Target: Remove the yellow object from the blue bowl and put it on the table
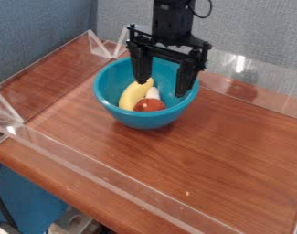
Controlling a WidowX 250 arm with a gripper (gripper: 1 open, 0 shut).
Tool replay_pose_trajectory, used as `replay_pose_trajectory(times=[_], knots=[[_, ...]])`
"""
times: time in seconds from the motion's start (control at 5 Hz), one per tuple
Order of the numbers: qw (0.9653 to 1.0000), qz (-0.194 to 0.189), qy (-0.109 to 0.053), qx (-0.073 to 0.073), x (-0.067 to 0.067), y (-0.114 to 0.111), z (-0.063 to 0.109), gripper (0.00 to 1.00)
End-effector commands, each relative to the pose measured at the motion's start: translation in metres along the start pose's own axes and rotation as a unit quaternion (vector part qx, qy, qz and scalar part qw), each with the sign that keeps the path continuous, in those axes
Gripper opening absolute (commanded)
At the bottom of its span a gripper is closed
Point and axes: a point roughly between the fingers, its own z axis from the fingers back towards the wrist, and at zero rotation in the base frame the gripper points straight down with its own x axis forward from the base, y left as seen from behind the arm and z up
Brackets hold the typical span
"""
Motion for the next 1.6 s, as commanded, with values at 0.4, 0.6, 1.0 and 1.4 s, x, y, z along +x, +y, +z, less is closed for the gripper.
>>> replay_pose_trajectory(times=[0.4, 0.6, 1.0, 1.4], knots=[[0.9993, -0.006, 0.015, 0.034, 0.012, 0.031, -0.028, 1.00], [0.9987, -0.025, 0.019, 0.040, 0.026, 0.040, -0.028, 1.00], [0.9985, -0.008, 0.034, 0.042, 0.034, 0.069, -0.050, 1.00], [0.9986, -0.006, 0.024, 0.047, 0.027, 0.059, -0.047, 0.00]])
